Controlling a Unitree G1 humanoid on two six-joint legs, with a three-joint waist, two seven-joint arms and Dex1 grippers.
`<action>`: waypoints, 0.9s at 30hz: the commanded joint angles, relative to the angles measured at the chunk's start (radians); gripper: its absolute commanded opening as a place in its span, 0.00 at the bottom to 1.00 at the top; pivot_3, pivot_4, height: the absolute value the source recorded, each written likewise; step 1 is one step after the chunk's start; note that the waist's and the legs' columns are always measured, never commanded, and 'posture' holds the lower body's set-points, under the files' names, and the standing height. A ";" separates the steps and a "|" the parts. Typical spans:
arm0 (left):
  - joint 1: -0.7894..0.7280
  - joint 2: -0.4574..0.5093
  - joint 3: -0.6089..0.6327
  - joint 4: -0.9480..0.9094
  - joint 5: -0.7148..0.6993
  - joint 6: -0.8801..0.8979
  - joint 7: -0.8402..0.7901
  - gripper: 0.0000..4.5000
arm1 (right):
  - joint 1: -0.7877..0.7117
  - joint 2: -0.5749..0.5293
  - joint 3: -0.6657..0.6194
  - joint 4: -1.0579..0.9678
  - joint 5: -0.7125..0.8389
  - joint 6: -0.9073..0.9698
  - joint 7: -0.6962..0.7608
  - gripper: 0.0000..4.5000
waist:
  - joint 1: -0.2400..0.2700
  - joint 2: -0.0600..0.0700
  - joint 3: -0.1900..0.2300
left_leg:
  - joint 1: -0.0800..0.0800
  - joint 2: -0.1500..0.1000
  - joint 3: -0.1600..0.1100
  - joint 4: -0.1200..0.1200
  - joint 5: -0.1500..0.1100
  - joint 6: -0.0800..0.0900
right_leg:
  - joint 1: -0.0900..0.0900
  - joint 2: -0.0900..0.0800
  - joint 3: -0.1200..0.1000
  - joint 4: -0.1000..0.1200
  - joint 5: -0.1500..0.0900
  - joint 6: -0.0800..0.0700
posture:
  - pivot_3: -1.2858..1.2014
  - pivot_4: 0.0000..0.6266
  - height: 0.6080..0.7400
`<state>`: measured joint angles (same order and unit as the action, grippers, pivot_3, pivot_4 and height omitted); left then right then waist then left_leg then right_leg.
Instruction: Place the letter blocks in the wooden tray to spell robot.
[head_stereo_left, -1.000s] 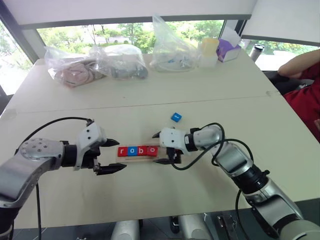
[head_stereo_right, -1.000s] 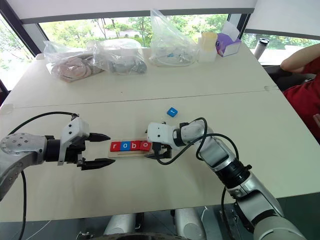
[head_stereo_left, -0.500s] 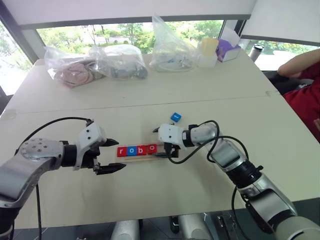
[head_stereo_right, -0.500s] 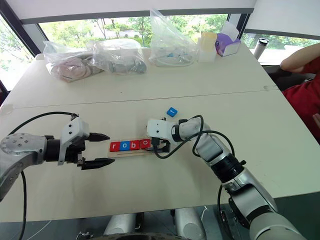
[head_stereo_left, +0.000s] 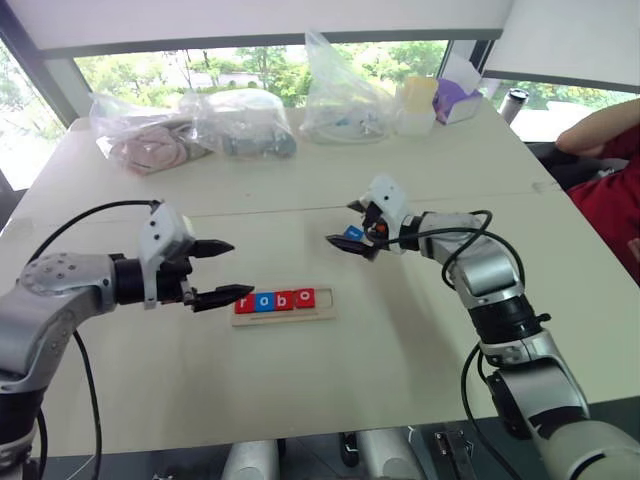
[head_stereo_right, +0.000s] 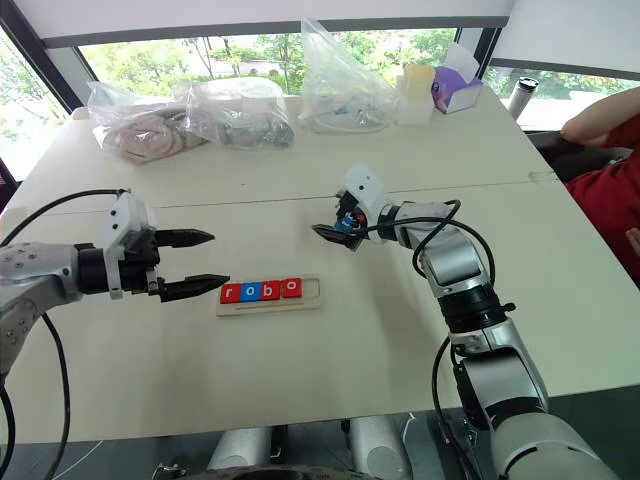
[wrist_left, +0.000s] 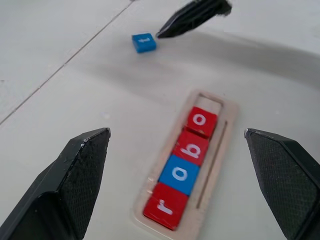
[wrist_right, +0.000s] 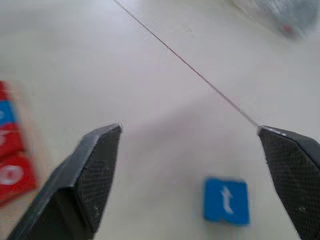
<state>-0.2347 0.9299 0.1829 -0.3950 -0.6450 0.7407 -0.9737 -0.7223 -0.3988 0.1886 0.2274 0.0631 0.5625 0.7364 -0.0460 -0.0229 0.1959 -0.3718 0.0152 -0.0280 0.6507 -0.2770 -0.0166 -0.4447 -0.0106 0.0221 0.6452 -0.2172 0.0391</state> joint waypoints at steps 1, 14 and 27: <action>-0.022 0.005 0.017 0.010 -0.006 -0.005 0.001 1.00 | -0.033 0.028 0.001 0.099 -0.029 -0.019 -0.053 0.98 | 0.000 0.000 0.000 | 0.000 0.000 0.000 0.000 0.000 0.000 | 0.000 0.000 0.000 0.000 0.000 0.001 | 0.52 0.24 1.00; 0.004 0.016 -0.003 0.010 0.023 -0.015 -0.001 1.00 | -0.094 0.098 0.006 0.394 -0.067 -0.235 -0.051 0.59 | -0.023 0.000 0.000 | 0.003 0.000 -0.001 0.000 0.000 0.000 | 0.002 0.001 0.000 0.001 0.001 0.002 | 0.52 0.24 1.00; -0.023 -0.017 -0.040 -0.050 -0.007 0.006 0.011 1.00 | 0.144 0.223 -0.269 -0.475 -0.021 0.611 -0.437 0.27 | 0.003 0.000 0.000 | -0.002 0.001 -0.003 -0.001 0.000 -0.001 | -0.002 0.000 0.000 0.001 0.001 0.002 | 0.52 0.24 1.00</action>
<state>-0.2431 0.9127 0.1384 -0.4153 -0.6315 0.7400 -0.9617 -0.6050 -0.1883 -0.0649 -0.0982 0.0264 1.0290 0.3350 -0.0426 -0.0230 0.1956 -0.3732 0.0159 -0.0323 0.6493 -0.2767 -0.0172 -0.4459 -0.0106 0.0209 0.6464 -0.2164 0.0410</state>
